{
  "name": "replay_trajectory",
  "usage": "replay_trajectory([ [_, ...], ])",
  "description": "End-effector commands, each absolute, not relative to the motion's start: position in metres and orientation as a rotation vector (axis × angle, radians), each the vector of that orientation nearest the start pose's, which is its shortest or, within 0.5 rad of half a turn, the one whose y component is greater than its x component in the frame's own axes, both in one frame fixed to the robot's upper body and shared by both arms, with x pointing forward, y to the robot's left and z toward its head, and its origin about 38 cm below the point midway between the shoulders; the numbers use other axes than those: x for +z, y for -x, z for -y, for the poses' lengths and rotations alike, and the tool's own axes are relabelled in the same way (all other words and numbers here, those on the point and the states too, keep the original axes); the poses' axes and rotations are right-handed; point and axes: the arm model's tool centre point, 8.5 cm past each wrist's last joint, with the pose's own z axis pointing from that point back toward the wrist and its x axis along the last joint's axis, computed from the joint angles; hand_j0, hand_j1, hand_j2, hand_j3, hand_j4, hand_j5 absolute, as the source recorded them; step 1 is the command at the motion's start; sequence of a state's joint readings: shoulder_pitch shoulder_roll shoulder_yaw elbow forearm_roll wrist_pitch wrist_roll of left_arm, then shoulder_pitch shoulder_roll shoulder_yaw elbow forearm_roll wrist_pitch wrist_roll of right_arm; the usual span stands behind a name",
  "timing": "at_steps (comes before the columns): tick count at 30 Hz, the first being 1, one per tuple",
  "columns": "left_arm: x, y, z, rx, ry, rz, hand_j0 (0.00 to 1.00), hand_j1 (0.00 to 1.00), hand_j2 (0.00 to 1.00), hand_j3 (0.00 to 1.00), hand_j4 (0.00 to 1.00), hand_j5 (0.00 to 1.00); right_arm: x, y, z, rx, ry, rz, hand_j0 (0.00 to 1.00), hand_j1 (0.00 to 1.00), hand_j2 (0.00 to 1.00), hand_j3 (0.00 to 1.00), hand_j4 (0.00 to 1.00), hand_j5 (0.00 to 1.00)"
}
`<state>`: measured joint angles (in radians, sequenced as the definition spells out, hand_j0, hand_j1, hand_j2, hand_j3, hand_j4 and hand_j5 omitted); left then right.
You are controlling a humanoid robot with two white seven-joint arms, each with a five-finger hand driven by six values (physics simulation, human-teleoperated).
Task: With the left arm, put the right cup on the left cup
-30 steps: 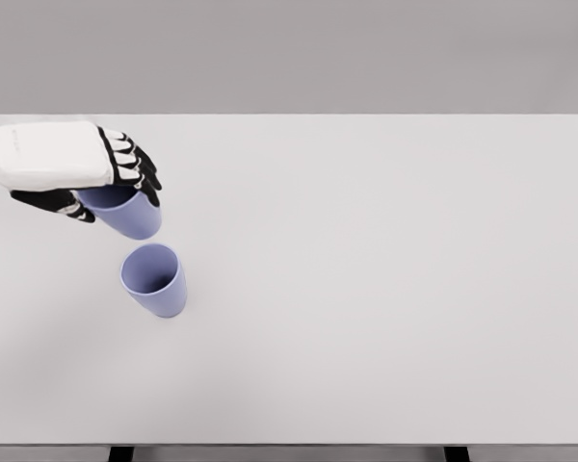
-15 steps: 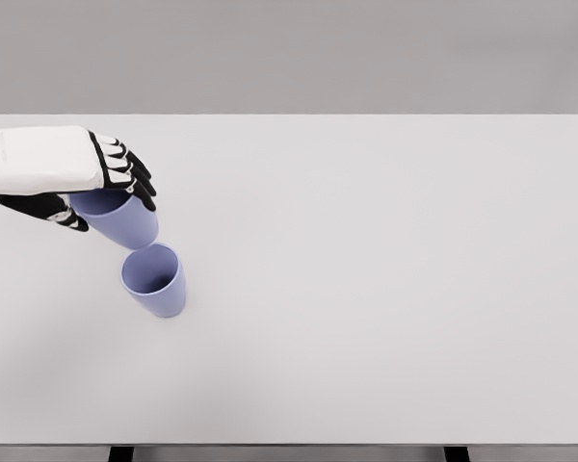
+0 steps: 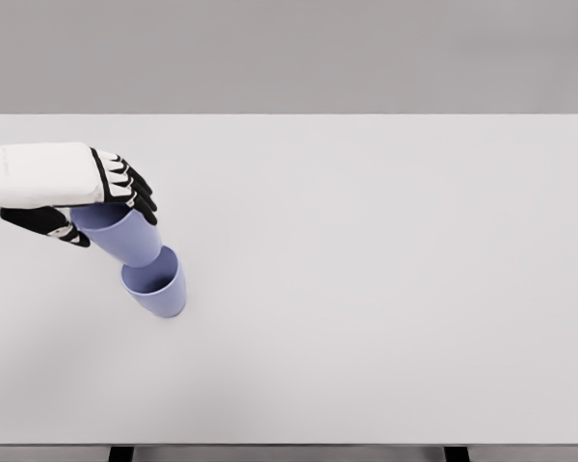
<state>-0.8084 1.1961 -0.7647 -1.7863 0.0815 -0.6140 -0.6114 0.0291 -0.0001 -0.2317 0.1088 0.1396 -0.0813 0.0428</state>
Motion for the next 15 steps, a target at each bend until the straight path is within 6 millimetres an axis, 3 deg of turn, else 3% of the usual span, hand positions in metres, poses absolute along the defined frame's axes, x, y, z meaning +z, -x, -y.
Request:
replay_trajectory([
  [1, 0.327, -0.362, -0.311, 2.954, 0.241, -2.05, 0.74, 0.74, 0.74, 0.74, 0.74, 0.74, -0.258, 0.047, 0.26, -0.096, 0.029, -0.049, 1.0, 1.0, 1.0, 1.0, 1.0, 1.0],
  [15, 0.317, -0.359, -0.315, 2.986, 0.211, -2.048, 0.74, 0.74, 0.74, 0.74, 0.74, 0.74, -0.258, 0.047, 0.26, -0.096, 0.029, -0.047, 1.0, 1.0, 1.0, 1.0, 1.0, 1.0],
])
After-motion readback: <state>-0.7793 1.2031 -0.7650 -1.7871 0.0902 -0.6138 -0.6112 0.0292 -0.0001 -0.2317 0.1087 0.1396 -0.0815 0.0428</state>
